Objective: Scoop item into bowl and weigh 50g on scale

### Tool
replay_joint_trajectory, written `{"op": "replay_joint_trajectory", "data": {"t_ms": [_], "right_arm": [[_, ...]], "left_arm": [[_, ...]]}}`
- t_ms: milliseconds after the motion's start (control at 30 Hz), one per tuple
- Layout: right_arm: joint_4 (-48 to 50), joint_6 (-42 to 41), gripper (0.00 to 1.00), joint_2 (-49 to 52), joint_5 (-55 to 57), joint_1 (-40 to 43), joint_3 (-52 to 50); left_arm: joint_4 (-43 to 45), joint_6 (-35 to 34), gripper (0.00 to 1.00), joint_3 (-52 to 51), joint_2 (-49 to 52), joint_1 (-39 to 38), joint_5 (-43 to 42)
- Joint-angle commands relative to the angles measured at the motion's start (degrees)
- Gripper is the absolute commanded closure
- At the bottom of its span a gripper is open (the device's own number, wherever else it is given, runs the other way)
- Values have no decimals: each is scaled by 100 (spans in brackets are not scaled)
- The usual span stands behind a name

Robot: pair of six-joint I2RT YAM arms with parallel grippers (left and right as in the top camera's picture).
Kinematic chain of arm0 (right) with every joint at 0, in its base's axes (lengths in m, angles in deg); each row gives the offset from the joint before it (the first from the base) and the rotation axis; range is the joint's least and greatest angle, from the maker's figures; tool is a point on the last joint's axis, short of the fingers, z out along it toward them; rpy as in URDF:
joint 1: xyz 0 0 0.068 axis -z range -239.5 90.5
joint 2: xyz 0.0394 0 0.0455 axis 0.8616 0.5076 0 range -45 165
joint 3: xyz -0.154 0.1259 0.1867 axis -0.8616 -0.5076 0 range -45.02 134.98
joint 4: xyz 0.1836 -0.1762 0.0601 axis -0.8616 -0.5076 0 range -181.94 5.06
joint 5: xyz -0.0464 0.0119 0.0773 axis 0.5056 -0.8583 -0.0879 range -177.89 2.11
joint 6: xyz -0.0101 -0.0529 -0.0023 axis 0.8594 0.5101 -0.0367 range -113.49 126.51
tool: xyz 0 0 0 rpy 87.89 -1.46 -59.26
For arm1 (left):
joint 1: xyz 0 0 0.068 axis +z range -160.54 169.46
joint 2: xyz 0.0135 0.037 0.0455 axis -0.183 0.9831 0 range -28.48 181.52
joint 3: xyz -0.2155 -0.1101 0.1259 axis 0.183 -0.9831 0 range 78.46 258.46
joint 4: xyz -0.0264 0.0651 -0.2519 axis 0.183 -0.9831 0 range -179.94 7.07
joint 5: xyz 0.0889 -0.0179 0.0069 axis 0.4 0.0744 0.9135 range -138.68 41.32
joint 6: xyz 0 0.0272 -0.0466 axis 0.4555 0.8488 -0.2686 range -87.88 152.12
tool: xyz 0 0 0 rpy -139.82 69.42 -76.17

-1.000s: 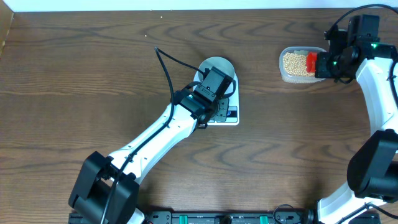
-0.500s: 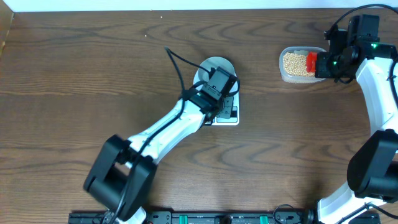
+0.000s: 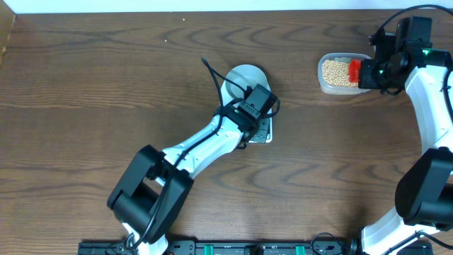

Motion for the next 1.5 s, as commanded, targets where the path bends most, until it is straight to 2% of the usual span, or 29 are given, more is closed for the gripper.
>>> {"op": "replay_joint_trajectory", "data": {"t_ms": [0,900,1467], "right_arm": [[-7,35,99,-98,9,44,94],[-4,35,99,-98,7,44,94],[0,37,99,-98,7,44,94]], "left_arm": [[35,57,93,-72,243,2,146],[138,59,93,-72,256,13,640],[105,85,93,-74,444,-4,525]]}}
